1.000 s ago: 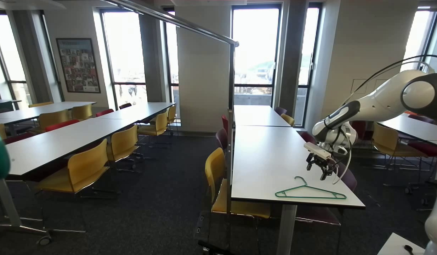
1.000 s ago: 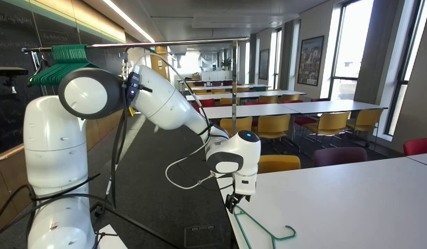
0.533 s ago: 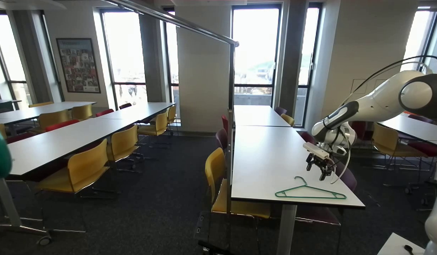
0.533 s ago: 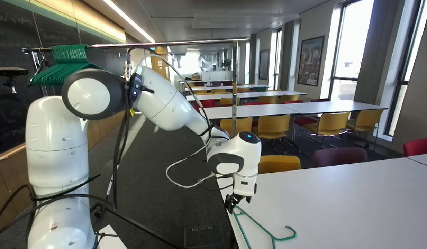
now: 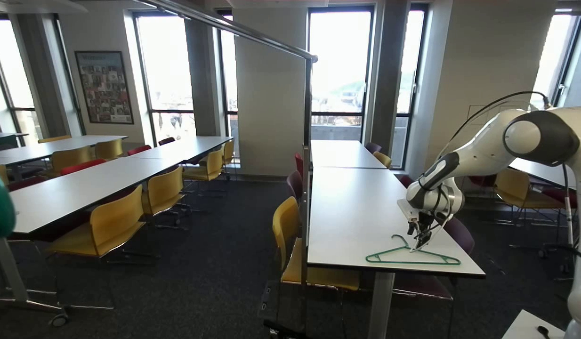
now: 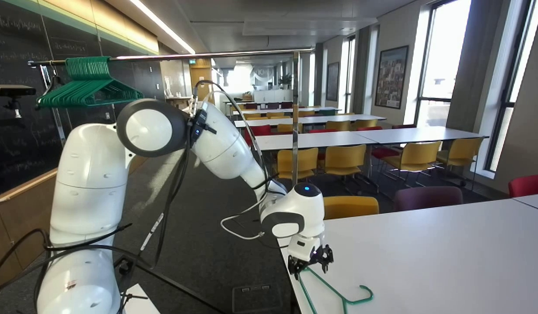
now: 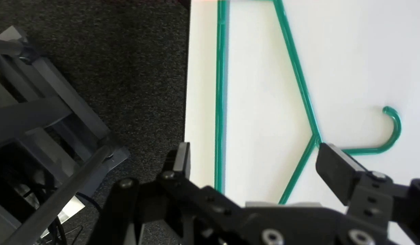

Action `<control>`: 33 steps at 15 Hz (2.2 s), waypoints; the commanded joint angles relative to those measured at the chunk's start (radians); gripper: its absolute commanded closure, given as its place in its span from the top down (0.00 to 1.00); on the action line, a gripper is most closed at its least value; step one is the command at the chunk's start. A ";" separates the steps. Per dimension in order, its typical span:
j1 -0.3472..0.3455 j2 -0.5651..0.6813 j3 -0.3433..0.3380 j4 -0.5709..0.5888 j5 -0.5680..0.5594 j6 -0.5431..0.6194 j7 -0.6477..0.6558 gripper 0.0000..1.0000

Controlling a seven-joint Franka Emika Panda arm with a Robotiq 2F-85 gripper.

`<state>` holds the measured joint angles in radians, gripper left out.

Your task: Put the hanger from the table on the rail.

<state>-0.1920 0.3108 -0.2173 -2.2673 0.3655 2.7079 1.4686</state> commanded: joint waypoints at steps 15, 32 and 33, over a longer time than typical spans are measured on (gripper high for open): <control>0.064 0.236 -0.033 0.105 -0.028 0.051 0.066 0.90; 0.057 0.250 -0.052 0.120 -0.038 0.025 0.059 0.02; 0.060 0.248 -0.055 0.117 -0.040 0.026 0.062 0.02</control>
<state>-0.1414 0.5631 -0.2524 -2.1585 0.3461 2.7652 1.5203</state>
